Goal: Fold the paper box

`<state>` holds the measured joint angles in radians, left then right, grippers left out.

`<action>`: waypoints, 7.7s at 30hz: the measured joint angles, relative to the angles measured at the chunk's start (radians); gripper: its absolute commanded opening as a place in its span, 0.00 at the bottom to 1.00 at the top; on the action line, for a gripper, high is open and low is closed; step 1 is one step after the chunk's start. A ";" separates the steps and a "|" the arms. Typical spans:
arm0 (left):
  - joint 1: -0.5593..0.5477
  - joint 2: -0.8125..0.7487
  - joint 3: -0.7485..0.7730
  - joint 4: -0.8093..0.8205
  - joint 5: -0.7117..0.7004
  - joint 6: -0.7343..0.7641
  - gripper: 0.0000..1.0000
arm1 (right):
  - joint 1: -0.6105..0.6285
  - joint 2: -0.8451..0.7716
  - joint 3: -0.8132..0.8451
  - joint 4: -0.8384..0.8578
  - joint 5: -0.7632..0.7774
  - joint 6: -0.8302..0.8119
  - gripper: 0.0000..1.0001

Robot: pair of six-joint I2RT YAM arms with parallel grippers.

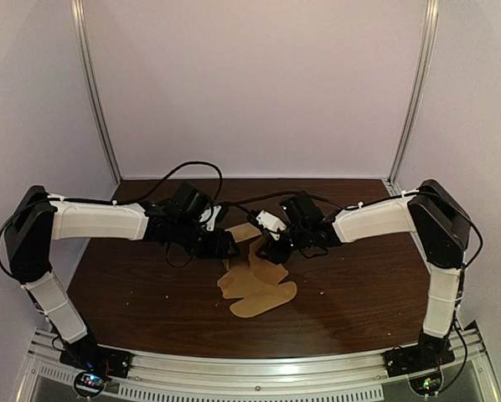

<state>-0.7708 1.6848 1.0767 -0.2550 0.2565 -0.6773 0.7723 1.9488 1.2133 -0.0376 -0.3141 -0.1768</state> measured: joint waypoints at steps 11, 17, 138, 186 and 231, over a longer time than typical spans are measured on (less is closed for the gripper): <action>0.000 0.080 0.043 0.011 0.038 0.010 0.57 | -0.005 0.133 0.153 0.006 0.044 0.041 0.24; 0.000 0.080 0.066 0.012 0.040 0.021 0.57 | -0.005 0.134 0.163 0.004 0.070 0.051 0.23; 0.239 0.285 0.352 -0.259 0.385 0.322 0.53 | -0.182 0.290 0.546 -0.529 -0.522 -0.410 0.41; 0.279 0.361 0.291 0.048 0.690 0.043 0.57 | -0.105 0.279 0.480 -0.272 -0.307 -0.050 0.03; 0.274 0.184 0.193 -0.118 0.490 0.175 0.58 | 0.031 0.021 0.207 -1.098 0.240 -0.328 0.18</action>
<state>-0.4973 1.8687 1.2694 -0.3729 0.7464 -0.5022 0.8036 1.9701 1.4200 -1.1355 -0.0746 -0.5053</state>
